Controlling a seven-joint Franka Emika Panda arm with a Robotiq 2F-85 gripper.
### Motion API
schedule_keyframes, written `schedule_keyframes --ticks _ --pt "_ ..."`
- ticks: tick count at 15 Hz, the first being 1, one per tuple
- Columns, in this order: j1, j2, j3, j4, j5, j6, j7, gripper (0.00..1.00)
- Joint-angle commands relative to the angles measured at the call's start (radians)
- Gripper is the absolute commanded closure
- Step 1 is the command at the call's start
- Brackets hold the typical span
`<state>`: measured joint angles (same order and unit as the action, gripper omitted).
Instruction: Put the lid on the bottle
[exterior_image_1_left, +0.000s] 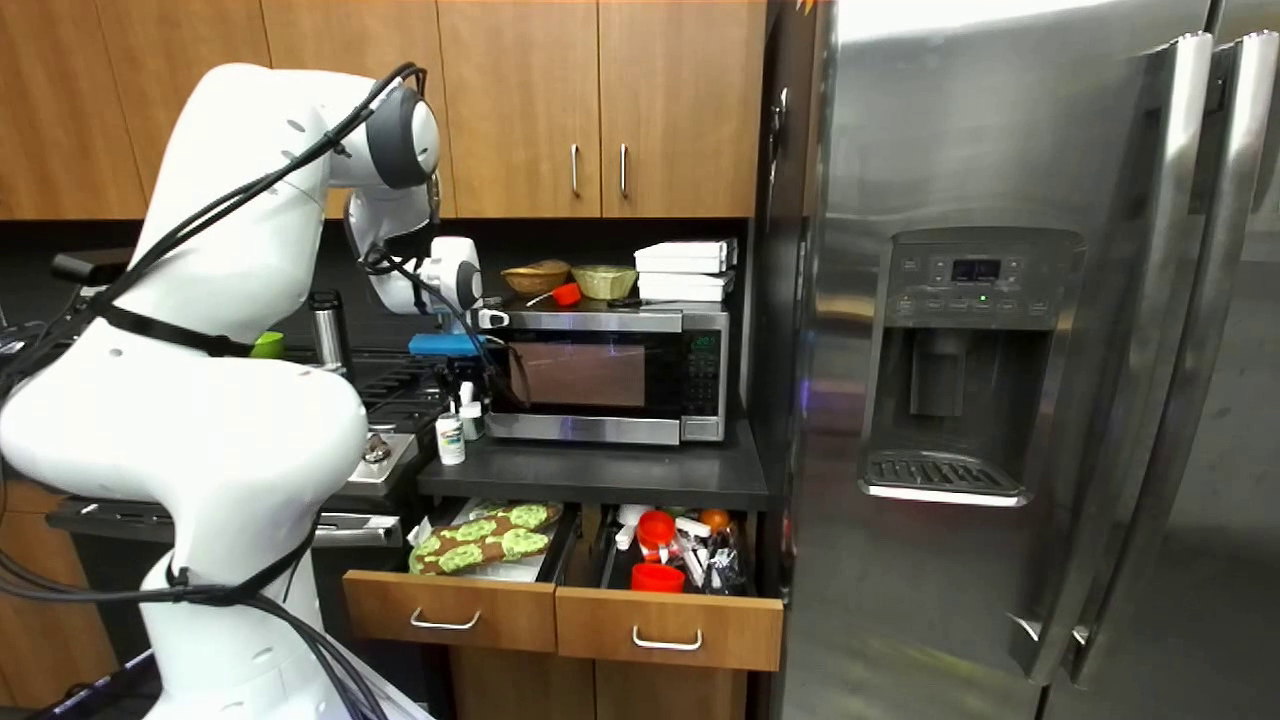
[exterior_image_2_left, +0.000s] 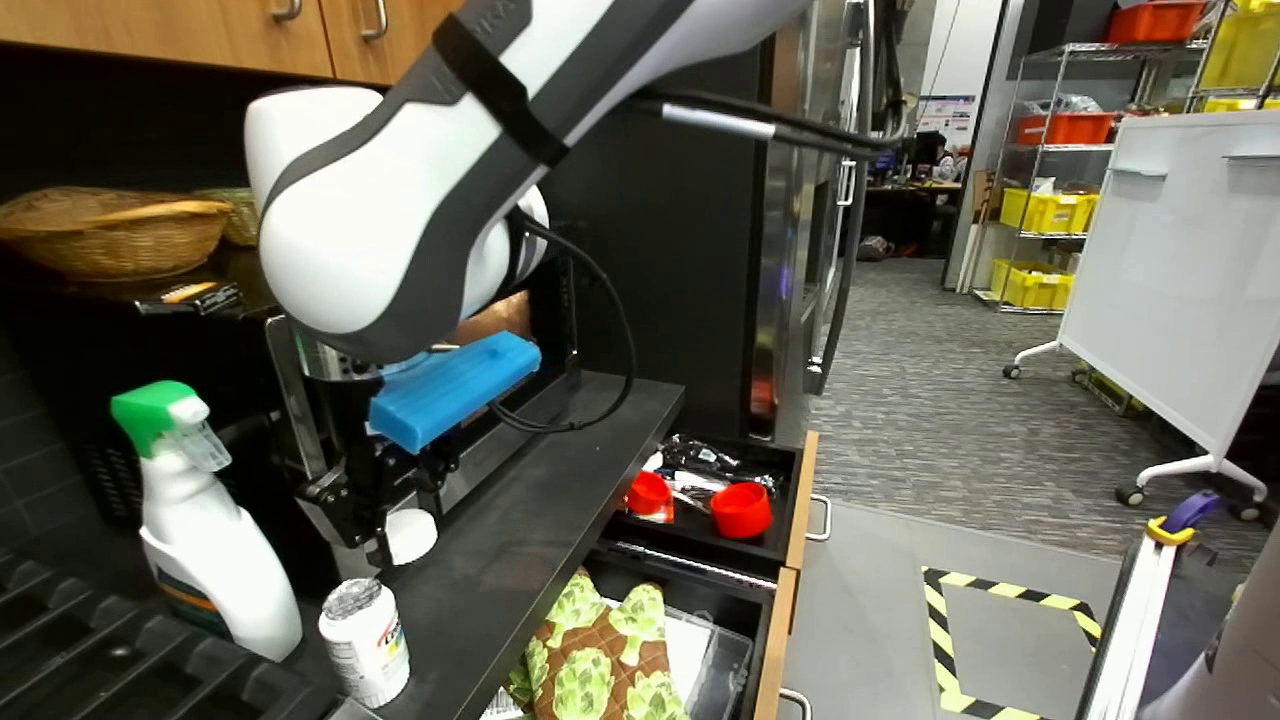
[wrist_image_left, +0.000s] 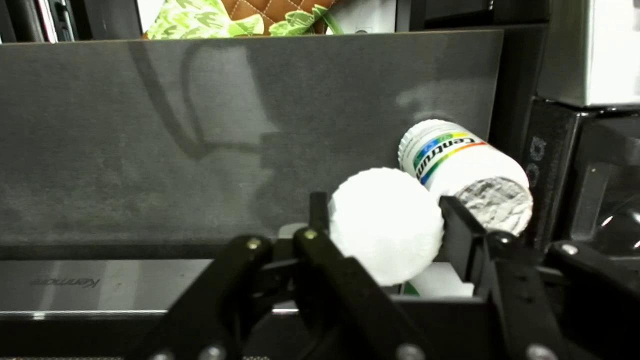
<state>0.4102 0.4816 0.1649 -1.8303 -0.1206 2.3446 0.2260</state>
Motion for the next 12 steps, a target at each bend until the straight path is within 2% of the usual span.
schedule_keyframes --ticks 1,12 --pt "0.006 -0.022 0.012 0.004 -0.012 -0.033 0.0 0.69" --pt "0.01 -0.008 0.052 0.026 0.006 -0.064 -0.011 0.69"
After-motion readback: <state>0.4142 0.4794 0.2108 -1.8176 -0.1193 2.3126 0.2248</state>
